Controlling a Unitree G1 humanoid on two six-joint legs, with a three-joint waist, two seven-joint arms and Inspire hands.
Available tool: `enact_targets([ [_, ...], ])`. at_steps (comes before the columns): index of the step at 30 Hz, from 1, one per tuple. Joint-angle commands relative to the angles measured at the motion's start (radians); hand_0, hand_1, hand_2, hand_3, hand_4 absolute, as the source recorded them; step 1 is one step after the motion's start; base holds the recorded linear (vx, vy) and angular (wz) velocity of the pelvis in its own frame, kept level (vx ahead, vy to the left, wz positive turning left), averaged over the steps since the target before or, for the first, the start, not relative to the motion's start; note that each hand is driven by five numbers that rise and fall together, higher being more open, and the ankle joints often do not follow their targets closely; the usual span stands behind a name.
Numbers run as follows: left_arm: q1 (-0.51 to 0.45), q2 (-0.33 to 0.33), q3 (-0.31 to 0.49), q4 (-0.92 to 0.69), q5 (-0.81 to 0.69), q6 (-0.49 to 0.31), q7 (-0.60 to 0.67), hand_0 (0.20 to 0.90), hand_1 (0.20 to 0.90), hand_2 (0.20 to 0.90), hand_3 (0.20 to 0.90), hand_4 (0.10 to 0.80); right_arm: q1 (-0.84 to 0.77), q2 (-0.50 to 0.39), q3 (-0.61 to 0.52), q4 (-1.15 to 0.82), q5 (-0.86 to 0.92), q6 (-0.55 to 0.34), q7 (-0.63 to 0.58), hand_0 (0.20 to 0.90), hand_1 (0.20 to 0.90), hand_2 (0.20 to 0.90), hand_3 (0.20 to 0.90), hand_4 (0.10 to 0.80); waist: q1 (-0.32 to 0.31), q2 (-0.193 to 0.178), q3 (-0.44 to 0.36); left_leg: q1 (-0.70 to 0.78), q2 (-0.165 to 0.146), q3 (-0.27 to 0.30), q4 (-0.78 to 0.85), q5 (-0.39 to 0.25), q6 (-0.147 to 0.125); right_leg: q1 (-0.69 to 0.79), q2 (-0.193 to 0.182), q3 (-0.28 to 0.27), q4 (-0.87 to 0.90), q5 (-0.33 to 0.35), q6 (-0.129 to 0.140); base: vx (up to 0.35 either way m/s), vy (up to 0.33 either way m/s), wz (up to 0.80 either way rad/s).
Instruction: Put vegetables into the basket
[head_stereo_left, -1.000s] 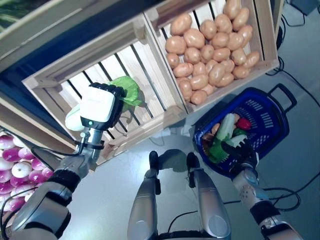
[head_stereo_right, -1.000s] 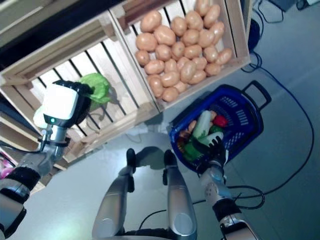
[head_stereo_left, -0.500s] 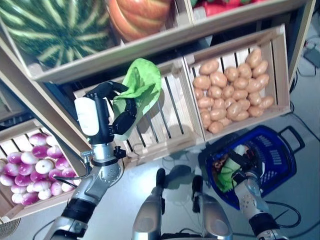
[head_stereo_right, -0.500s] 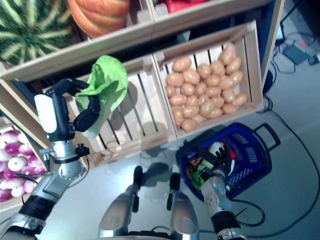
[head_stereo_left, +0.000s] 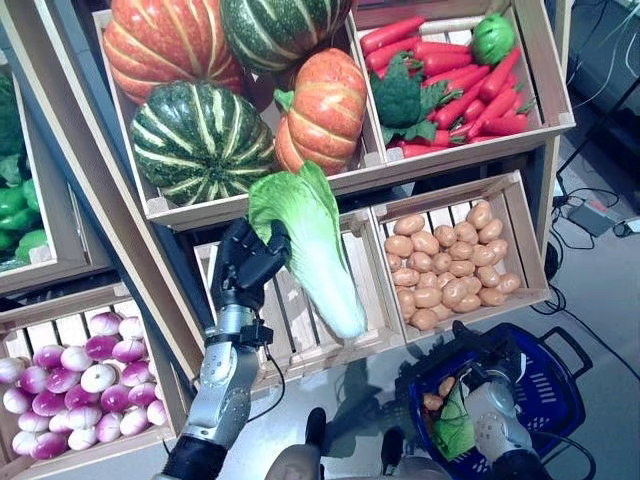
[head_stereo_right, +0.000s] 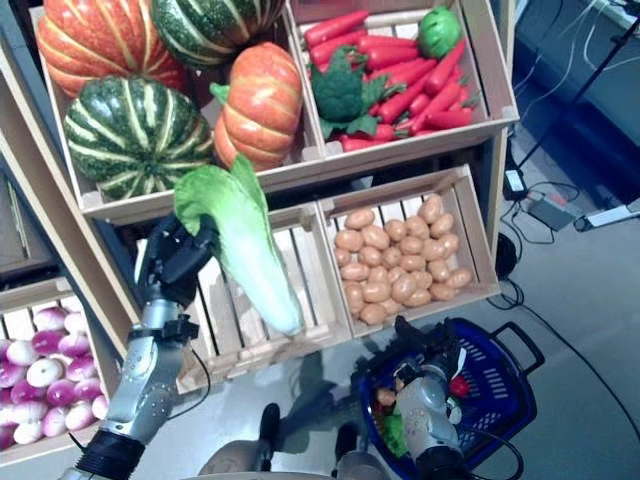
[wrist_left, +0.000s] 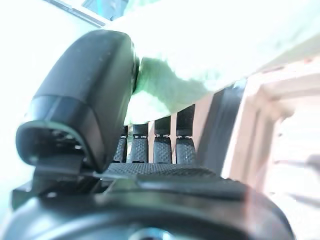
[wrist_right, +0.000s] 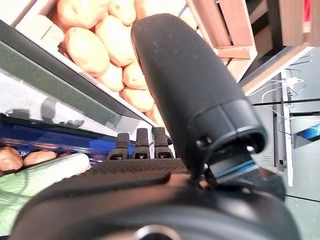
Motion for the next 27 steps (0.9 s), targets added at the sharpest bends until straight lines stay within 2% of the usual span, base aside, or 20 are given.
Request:
enact_targets([
  [1,-0.038,-0.025,0.015,-0.106,-0.064,-0.023,-0.063,0.300,0.300,0.300,0.300,0.400,0.049,-0.028,-0.021,-0.111,-0.078,-0.060,0.010,0.900,0.900,0.900,0.900,0.800,0.002,-0.024,-0.150,0.010,-0.009,0.026,0.018,-0.066,-0.010,-0.044,-0.075,0.004,-0.009,0.122,0.020,0.000,0.000,0.00],
  [5,-0.037,-0.028,0.011,-0.114,-0.102,0.032,-0.060,0.300,0.300,0.300,0.300,0.400,0.061,-0.033,-0.005,-0.182,-0.070,-0.059,0.076,0.900,0.900,0.900,0.900,0.800,-0.006,-0.026,-0.159,0.022,-0.009,0.033,0.016,-0.072,-0.004,-0.042,-0.077,0.013,-0.010,0.124,0.024,0.018,0.012,-0.04],
  [9,-0.034,-0.021,0.009,-0.120,-0.092,0.067,-0.046,0.300,0.300,0.300,0.300,0.400,0.080,-0.044,0.009,-0.280,-0.049,-0.057,0.202,0.900,0.900,0.900,0.900,0.800,-0.016,-0.028,-0.166,0.029,-0.009,0.038,0.011,-0.076,0.001,-0.043,-0.078,0.019,-0.009,0.122,0.029,0.010,0.012,-0.12],
  [12,-0.024,-0.011,0.032,-0.126,-0.064,0.105,-0.041,0.300,0.300,0.300,0.300,0.400,0.096,-0.074,0.007,-0.368,0.002,-0.060,0.362,0.900,0.900,0.900,0.900,0.800,-0.020,-0.034,-0.169,0.032,-0.009,0.042,0.007,-0.080,0.002,-0.046,-0.078,0.022,-0.012,0.121,0.034,0.001,-0.004,-0.05],
  [14,-0.023,-0.009,0.038,-0.130,-0.057,0.121,-0.035,0.300,0.300,0.300,0.300,0.400,0.097,-0.080,0.008,-0.397,0.039,-0.065,0.425,0.900,0.900,0.900,0.900,0.800,-0.019,-0.035,-0.171,0.032,-0.007,0.042,0.004,-0.080,0.002,-0.046,-0.078,0.018,-0.011,0.117,0.034,0.000,0.000,0.00],
  [15,-0.027,-0.004,0.046,-0.124,-0.057,0.130,-0.037,0.300,0.300,0.300,0.300,0.400,0.093,-0.097,0.002,-0.446,0.103,-0.058,0.497,0.900,0.900,0.900,0.900,0.800,-0.021,-0.038,-0.172,0.032,-0.006,0.042,0.002,-0.081,0.002,-0.045,-0.077,0.017,-0.009,0.112,0.036,0.000,0.000,0.00],
  [17,-0.030,-0.003,0.048,-0.122,-0.043,0.131,-0.035,0.300,0.300,0.300,0.300,0.400,0.089,-0.105,0.000,-0.475,0.157,-0.051,0.564,0.900,0.900,0.900,0.900,0.800,-0.022,-0.040,-0.173,0.033,-0.005,0.042,0.001,-0.082,0.001,-0.045,-0.077,0.014,-0.007,0.110,0.037,0.000,0.000,0.00],
  [20,-0.035,0.003,0.044,-0.122,-0.004,0.127,-0.030,0.300,0.300,0.300,0.300,0.400,0.076,-0.126,0.018,-0.555,0.269,-0.005,0.676,0.900,0.900,0.900,0.900,0.800,-0.021,-0.045,-0.176,0.036,-0.006,0.039,0.001,-0.087,0.002,-0.041,-0.078,0.012,-0.012,0.107,0.038,0.000,0.000,0.00],
  [22,-0.040,0.009,0.040,-0.125,0.029,0.125,-0.030,0.300,0.300,0.300,0.300,0.400,0.071,-0.137,0.031,-0.582,0.306,0.017,0.706,0.900,0.900,0.900,0.900,0.800,-0.019,-0.047,-0.179,0.034,-0.004,0.038,0.001,-0.086,-0.001,-0.039,-0.077,0.010,-0.015,0.106,0.039,0.000,0.000,0.00],
  [25,-0.057,0.024,0.018,-0.125,0.053,0.128,-0.025,0.300,0.300,0.300,0.300,0.400,0.052,-0.164,0.077,-0.627,0.339,0.113,0.782,0.900,0.900,0.900,0.900,0.800,-0.014,-0.051,-0.186,0.033,0.000,0.036,0.001,-0.085,-0.008,-0.038,-0.079,0.006,-0.018,0.104,0.043,0.000,0.000,0.00],
  [26,-0.059,0.026,0.016,-0.126,0.054,0.127,-0.023,0.300,0.300,0.300,0.300,0.400,0.049,-0.169,0.084,-0.630,0.343,0.119,0.786,0.900,0.900,0.900,0.900,0.800,-0.013,-0.052,-0.186,0.032,0.001,0.037,0.001,-0.085,-0.009,-0.039,-0.080,0.006,-0.018,0.104,0.043,0.000,0.000,0.00],
  [27,-0.065,0.036,0.007,-0.127,0.068,0.123,-0.021,0.300,0.300,0.300,0.300,0.400,0.039,-0.187,0.112,-0.640,0.349,0.174,0.830,0.900,0.900,0.900,0.900,0.800,-0.009,-0.053,-0.187,0.031,0.003,0.036,0.001,-0.085,-0.012,-0.040,-0.081,0.003,-0.018,0.102,0.043,0.000,0.000,0.00],
])
